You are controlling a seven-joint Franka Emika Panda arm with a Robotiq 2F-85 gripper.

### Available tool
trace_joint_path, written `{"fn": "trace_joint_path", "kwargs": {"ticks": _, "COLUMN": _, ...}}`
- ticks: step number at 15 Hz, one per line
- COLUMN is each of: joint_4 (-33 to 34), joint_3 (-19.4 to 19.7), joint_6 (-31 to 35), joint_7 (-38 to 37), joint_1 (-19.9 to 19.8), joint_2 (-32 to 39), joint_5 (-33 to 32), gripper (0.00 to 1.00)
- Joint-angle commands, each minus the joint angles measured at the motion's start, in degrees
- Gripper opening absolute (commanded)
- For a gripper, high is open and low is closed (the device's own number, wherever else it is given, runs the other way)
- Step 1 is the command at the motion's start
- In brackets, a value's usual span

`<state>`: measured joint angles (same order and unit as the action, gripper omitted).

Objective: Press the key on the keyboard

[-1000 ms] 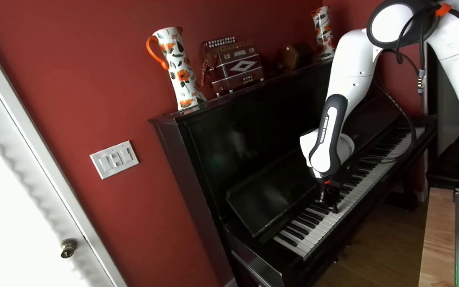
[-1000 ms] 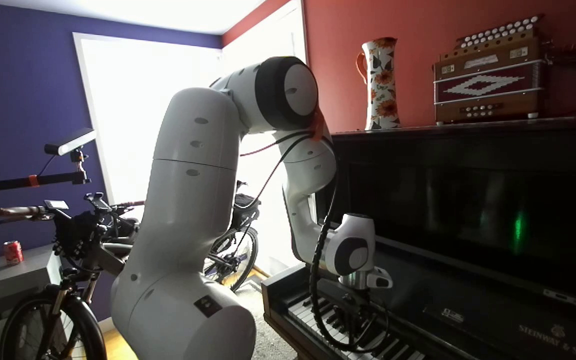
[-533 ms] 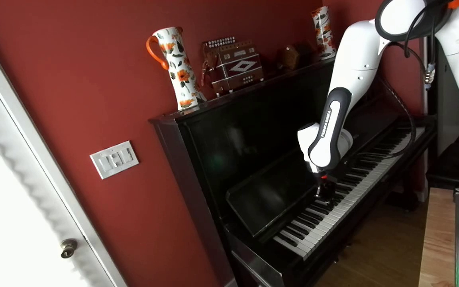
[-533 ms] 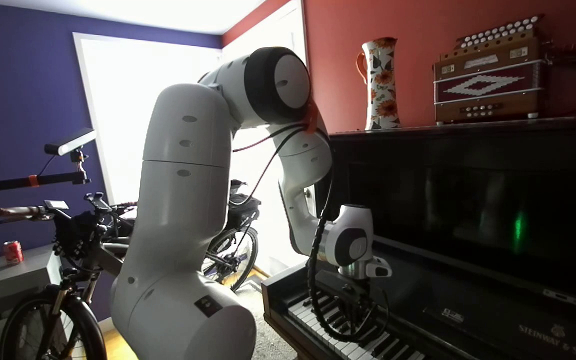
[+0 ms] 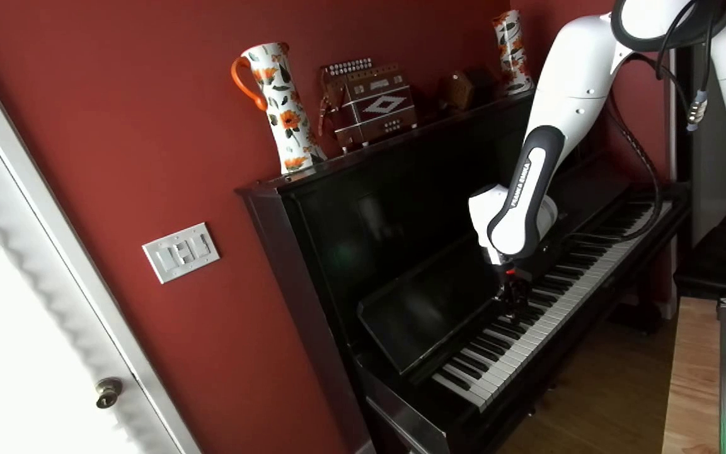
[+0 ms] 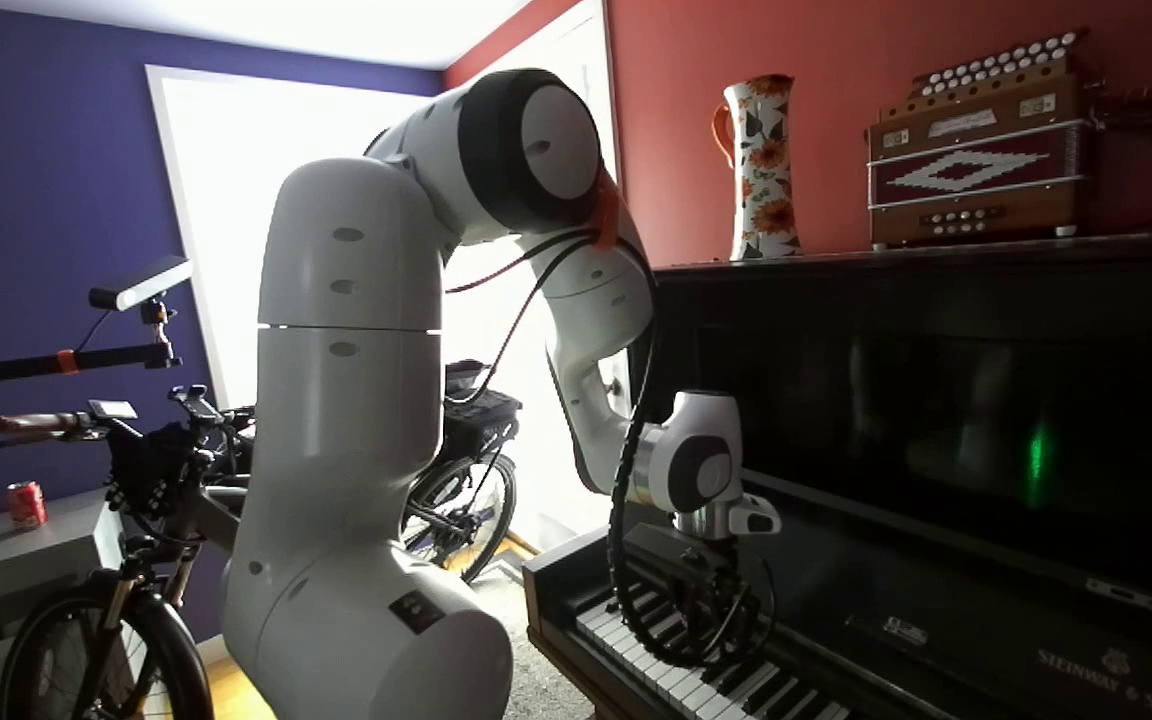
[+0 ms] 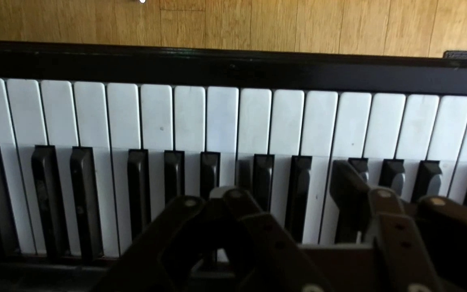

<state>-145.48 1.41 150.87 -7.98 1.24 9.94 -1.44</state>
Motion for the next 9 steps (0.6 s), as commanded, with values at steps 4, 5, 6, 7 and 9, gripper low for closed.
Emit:
{"fn": "trace_joint_path", "kwargs": {"ticks": 4, "joint_4": -1.88, "joint_3": 0.39, "joint_6": -4.10, "joint_7": -5.41, "joint_1": 0.91, "joint_2": -5.23, "joint_5": -3.79, "gripper": 1.00}}
{"fn": "trace_joint_path", "kwargs": {"ticks": 5, "joint_4": -2.10, "joint_3": 0.24, "joint_6": -4.58, "joint_7": -6.20, "joint_1": 0.93, "joint_2": -6.14, "joint_5": -3.81, "gripper": 1.00}}
{"fn": "trace_joint_path", "kwargs": {"ticks": 6, "joint_4": -2.23, "joint_3": 0.11, "joint_6": -5.04, "joint_7": -6.87, "joint_1": 0.95, "joint_2": -6.85, "joint_5": -3.98, "gripper": 1.00}}
{"fn": "trace_joint_path", "kwargs": {"ticks": 7, "joint_4": -2.43, "joint_3": 0.00, "joint_6": -5.55, "joint_7": -7.85, "joint_1": 1.04, "joint_2": -7.76, "joint_5": -4.43, "gripper": 1.00}}
{"fn": "trace_joint_path", "kwargs": {"ticks": 9, "joint_4": -2.82, "joint_3": -0.19, "joint_6": -7.24, "joint_7": -10.33, "joint_1": 1.19, "joint_2": -9.94, "joint_5": -6.25, "gripper": 1.00}}
